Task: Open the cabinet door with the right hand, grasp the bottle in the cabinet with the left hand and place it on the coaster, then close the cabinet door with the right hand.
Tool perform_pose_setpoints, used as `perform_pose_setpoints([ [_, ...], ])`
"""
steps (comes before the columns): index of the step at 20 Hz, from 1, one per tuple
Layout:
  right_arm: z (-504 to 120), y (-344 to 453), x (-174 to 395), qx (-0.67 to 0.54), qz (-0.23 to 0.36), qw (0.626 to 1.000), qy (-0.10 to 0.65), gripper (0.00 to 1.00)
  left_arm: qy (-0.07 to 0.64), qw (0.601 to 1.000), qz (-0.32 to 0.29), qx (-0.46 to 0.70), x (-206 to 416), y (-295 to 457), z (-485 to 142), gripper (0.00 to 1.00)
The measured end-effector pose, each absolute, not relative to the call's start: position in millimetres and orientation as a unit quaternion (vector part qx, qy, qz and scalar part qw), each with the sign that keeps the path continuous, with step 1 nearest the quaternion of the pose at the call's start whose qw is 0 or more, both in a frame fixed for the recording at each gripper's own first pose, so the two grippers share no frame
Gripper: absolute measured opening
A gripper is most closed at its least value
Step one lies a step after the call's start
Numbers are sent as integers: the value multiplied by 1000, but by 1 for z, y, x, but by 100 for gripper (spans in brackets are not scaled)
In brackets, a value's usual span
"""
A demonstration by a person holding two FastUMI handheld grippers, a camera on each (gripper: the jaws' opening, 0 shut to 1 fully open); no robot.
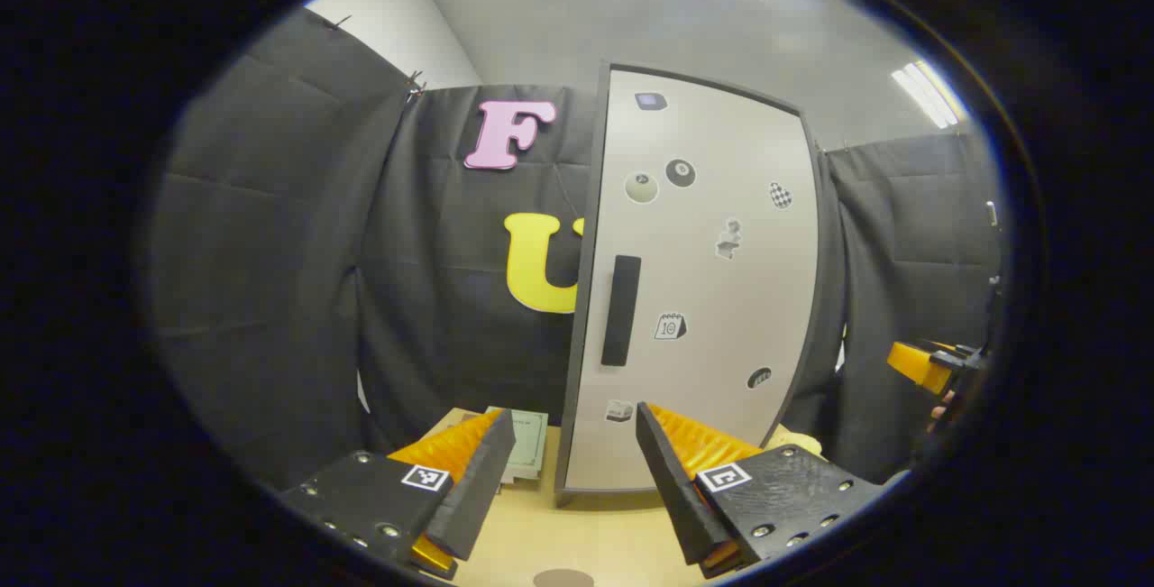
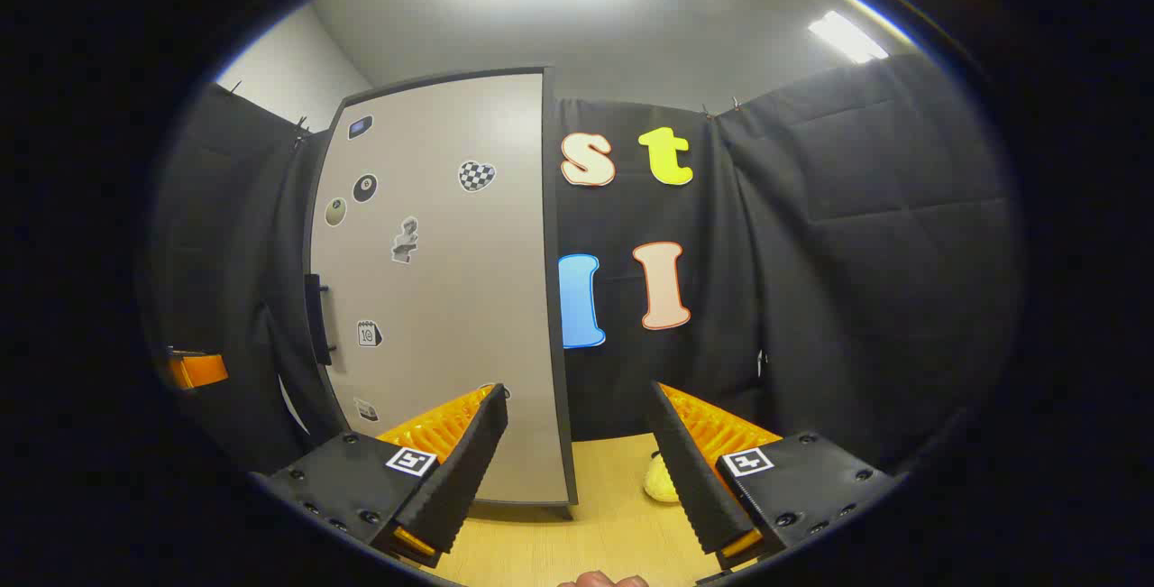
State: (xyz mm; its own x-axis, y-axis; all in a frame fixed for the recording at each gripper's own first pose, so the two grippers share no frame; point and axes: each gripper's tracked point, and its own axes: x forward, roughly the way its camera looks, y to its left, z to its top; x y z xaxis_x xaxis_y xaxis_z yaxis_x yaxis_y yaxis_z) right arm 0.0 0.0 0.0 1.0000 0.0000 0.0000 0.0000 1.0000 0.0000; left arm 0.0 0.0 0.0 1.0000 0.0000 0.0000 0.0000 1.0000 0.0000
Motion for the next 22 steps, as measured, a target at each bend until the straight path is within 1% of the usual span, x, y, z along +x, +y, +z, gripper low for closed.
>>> perform_pose_setpoints([
  [1, 0, 1, 1, 1, 6, 1000, -2, 99, -1, 1000, 11, 2, -1, -1, 1, 84],
  [2, -1, 1, 2, 2, 12, 1000, -3, 99, -3, 1000, 19, 5, -3, -1, 4, 82],
  [3, -2, 2, 2, 4, 18, 1000, -4, 99, -8, 1000, 26, 9, -4, -2, 7, 82],
  [4, -3, 2, 3, 6, 21, 1000, -4, 99, -11, 999, 36, 12, -5, -1, 10, 84],
  [5, -4, 2, 2, 8, 21, 1000, -2, 98, -11, 999, 41, 12, -7, -2, 12, 82],
  [7, -5, 3, 1, 5, 15, 1000, 0, 97, -11, 999, 35, 6, -6, -7, 12, 82],
  [8, -5, 1, 4, -2, 10, 1000, -2, 92, -11, 999, 33, 7, -7, -7, 12, 82],
  [9, -6, -2, 7, -5, 8, 1000, 0, 98, -13, 999, 31, 12, -6, -5, 12, 82],
  [10, -6, -3, 14, -2, 10, 1000, 6, 97, -15, 999, 32, 20, -5, -2, 13, 82],
  [11, -9, 2, 25, 4, 11, 1000, 15, 93, -14, 999, 33, 27, -5, 1, 13, 82],
  [12, -10, 5, 33, 11, 12, 1000, 20, 93, -16, 999, 29, 31, -6, 2, 14, 82],
  [13, -7, 8, 37, 16, 12, 1000, 20, 98, -18, 999, 23, 32, -6, 2, 15, 83],
  [14, -5, 10, 36, 18, 11, 1000, 20, 98, -19, 999, 17, 33, -5, 2, 16, 84],
  [15, -3, 14, 36, 20, 11, 1000, 19, 97, -18, 999, 12, 34, -5, 4, 13, 82],
  [17, 1, 26, 34, 23, 13, 1000, 17, 98, -17, 999, 5, 37, -4, 9, 10, 82],
  [19, -4, 32, 34, 13, 7, 999, 33, 98, -9, 999, -3, 37, -3, 13, 3, 82],
  [22, -1, 48, 35, 8, 18, 999, 44, 98, 2, 999, -14, 48, -2, 18, -11, 82],
])
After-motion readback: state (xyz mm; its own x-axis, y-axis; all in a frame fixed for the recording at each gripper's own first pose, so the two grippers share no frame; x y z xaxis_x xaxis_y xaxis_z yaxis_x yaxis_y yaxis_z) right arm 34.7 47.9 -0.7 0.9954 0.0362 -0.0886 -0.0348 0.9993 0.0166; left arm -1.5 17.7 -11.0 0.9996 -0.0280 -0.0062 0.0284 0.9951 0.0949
